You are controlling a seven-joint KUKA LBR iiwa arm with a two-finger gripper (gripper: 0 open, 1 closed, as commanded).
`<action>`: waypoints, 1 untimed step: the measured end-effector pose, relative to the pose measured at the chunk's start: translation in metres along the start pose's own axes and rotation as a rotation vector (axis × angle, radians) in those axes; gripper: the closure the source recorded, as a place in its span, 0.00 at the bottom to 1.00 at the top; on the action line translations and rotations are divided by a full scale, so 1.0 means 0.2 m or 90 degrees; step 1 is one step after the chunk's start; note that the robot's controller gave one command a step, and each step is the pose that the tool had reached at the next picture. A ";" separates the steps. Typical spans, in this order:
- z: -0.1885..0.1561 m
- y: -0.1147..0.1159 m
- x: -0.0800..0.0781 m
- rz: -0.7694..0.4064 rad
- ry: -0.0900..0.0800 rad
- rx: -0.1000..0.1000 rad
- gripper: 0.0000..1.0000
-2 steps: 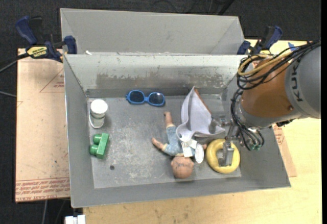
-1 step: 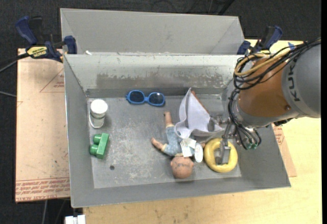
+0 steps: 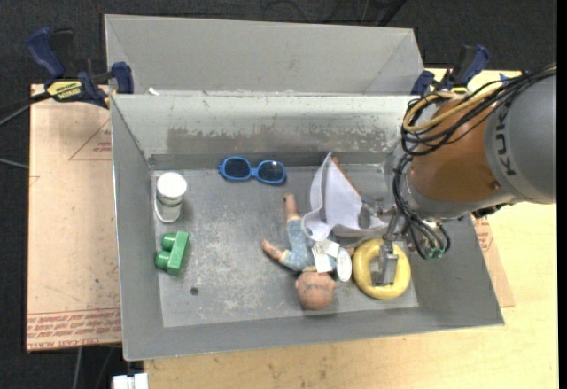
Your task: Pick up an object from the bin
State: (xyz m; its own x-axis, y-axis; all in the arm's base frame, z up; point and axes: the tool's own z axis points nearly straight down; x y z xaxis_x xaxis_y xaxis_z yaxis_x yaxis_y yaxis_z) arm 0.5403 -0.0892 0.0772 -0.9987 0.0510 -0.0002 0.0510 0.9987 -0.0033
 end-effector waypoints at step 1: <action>0.00 -0.01 -0.03 -0.027 0.006 -0.002 1.00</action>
Offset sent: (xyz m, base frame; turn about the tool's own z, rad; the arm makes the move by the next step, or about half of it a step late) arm 0.0000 0.0000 0.0000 0.0000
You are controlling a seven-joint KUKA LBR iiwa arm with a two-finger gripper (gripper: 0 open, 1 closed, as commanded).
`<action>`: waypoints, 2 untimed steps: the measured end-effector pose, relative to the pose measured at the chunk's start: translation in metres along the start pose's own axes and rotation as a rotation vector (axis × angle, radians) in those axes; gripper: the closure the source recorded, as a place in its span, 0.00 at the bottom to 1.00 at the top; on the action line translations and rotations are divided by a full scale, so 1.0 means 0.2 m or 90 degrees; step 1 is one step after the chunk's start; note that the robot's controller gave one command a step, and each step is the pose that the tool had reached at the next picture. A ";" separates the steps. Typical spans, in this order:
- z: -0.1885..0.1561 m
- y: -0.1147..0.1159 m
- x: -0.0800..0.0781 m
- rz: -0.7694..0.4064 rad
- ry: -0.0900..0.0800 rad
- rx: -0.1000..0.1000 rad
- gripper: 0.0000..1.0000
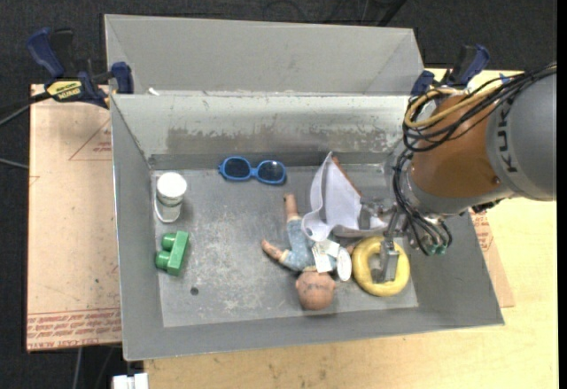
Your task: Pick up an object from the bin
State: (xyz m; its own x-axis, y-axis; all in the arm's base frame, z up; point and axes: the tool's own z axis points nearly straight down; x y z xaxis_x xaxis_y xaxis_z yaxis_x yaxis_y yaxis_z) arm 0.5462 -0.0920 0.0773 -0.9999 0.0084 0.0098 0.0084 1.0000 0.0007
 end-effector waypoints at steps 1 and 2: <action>0.00 0.00 0.00 -0.001 0.000 0.000 1.00; 0.00 0.00 0.00 -0.001 -0.001 0.000 1.00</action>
Offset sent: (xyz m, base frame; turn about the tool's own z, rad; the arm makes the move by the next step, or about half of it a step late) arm 0.0000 0.0000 0.0000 0.0000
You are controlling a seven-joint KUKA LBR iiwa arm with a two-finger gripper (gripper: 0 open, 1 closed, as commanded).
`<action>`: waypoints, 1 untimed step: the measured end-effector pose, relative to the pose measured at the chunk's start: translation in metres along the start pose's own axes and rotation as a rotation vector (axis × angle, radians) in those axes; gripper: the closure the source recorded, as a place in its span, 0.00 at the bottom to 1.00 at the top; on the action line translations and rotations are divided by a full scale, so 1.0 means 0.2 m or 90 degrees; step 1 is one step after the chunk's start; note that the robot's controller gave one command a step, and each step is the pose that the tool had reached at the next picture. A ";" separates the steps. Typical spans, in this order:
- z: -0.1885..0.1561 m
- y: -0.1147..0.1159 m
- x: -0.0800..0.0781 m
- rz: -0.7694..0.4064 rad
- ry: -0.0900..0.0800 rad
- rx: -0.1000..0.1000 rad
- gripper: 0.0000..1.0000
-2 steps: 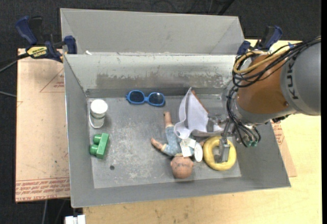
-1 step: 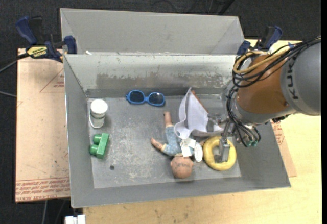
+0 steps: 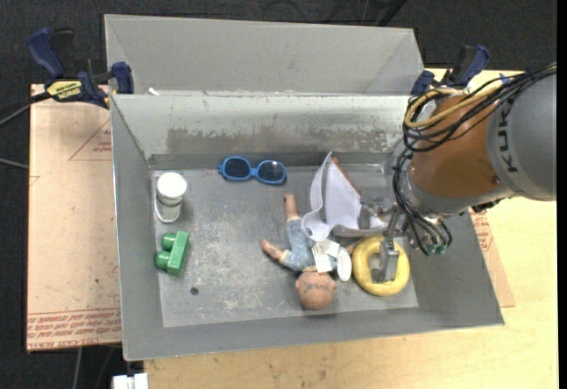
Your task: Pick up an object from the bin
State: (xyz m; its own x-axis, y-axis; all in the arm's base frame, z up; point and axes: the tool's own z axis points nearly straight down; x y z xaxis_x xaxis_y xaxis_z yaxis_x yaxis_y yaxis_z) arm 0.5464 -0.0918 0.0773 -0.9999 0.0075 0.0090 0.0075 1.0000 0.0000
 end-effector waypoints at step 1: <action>0.00 0.00 0.00 0.000 0.000 0.000 1.00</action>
Offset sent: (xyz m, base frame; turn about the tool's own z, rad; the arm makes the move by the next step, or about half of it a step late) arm 0.0000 0.0000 0.0000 0.0000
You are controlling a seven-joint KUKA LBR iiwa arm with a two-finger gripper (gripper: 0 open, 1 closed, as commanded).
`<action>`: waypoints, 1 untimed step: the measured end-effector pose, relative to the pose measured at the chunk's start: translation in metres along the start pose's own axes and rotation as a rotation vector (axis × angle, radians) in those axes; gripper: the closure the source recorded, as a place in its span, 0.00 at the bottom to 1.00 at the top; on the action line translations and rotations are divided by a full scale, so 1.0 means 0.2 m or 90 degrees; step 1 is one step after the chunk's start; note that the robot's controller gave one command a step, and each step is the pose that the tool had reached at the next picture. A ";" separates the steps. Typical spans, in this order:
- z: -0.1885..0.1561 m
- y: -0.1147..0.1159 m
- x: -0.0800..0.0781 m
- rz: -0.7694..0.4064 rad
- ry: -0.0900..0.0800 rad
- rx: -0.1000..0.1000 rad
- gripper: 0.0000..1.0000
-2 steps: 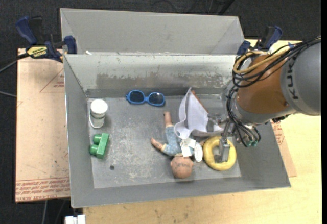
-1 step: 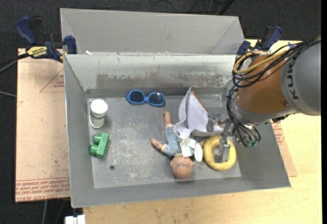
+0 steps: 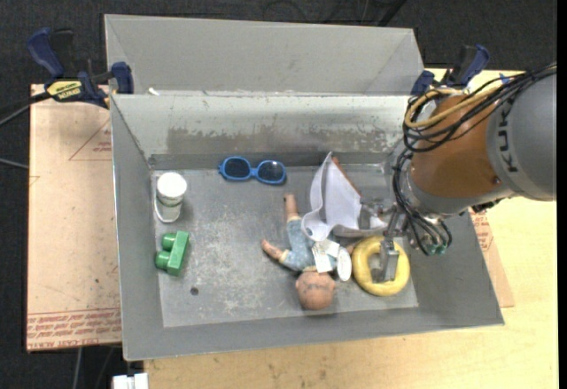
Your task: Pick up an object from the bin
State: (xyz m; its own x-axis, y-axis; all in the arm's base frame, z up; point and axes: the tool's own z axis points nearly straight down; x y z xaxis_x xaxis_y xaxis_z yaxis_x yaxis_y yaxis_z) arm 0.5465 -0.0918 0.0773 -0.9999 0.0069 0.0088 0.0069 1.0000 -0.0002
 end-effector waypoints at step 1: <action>0.00 0.00 0.00 0.000 0.000 0.000 1.00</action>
Offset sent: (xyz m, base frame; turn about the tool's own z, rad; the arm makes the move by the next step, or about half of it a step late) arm 0.0000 0.0000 0.0000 0.0000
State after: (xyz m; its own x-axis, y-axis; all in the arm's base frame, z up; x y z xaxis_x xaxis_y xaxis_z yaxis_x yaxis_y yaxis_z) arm 0.5465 -0.0918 0.0774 -0.9999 0.0069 0.0085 0.0069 1.0000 -0.0004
